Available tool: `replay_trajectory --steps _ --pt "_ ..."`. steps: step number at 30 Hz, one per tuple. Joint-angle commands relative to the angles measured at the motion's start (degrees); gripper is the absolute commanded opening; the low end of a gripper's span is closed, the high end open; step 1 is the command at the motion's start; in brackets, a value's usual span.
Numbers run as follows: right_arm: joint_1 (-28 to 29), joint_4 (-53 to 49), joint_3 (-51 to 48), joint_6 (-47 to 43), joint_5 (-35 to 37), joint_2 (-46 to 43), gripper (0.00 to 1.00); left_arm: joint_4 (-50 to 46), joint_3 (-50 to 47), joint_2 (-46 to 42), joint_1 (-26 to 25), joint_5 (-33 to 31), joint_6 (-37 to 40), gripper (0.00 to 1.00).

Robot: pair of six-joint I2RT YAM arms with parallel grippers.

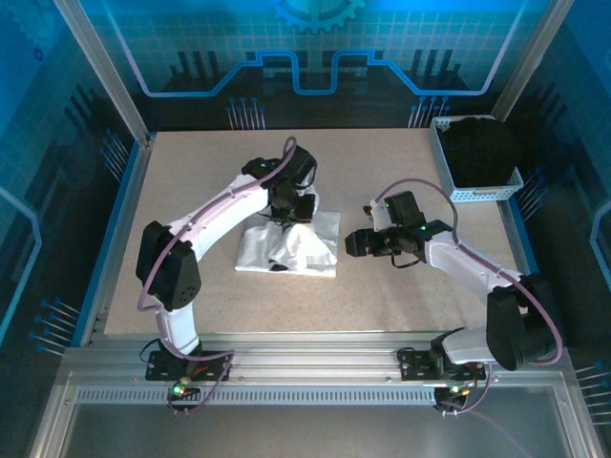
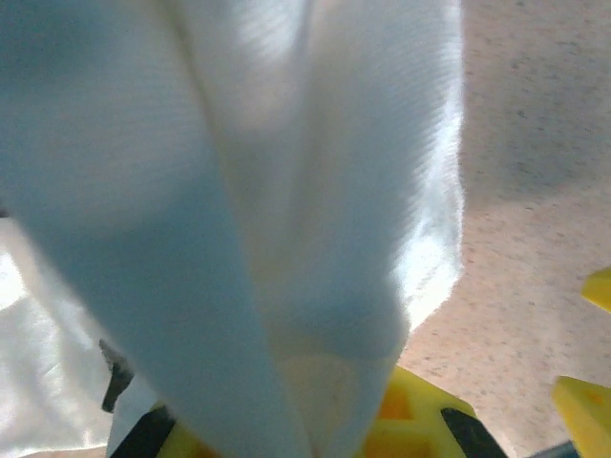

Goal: Fold the inside-out t-shirt

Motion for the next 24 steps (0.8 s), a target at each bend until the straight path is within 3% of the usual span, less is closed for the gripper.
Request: replay_trajectory --steps 1,5,8,12,15,18,24 --pt "-0.76 -1.87 -1.2 -0.47 0.93 -1.53 0.67 0.48 2.69 3.81 -0.55 3.93 -1.8 0.0" --pt "-0.76 -2.49 -1.51 -0.17 1.8 -2.44 0.67 2.65 4.71 9.56 -0.84 4.15 -2.55 0.05" --pt "-0.85 -3.19 -1.84 0.1 3.17 -3.57 0.67 6.6 7.19 14.4 -0.92 7.37 -4.41 0.31" --pt "-1.36 -4.04 -2.35 1.65 6.93 -4.99 0.68 12.4 9.53 16.78 -0.69 16.65 -6.21 0.49" --pt "-1.47 -3.27 -2.63 2.8 7.99 -5.22 0.69 16.14 4.07 10.21 1.29 17.66 -4.75 0.61" --pt "-0.1 0.71 -2.48 4.39 6.23 -4.47 0.7 24.29 -8.66 0.57 6.5 22.27 -7.02 0.7" --pt "11.91 2.71 5.8 2.95 10.99 2.3 0.7 28.98 -27.71 -12.07 16.57 22.15 -8.22 0.74"
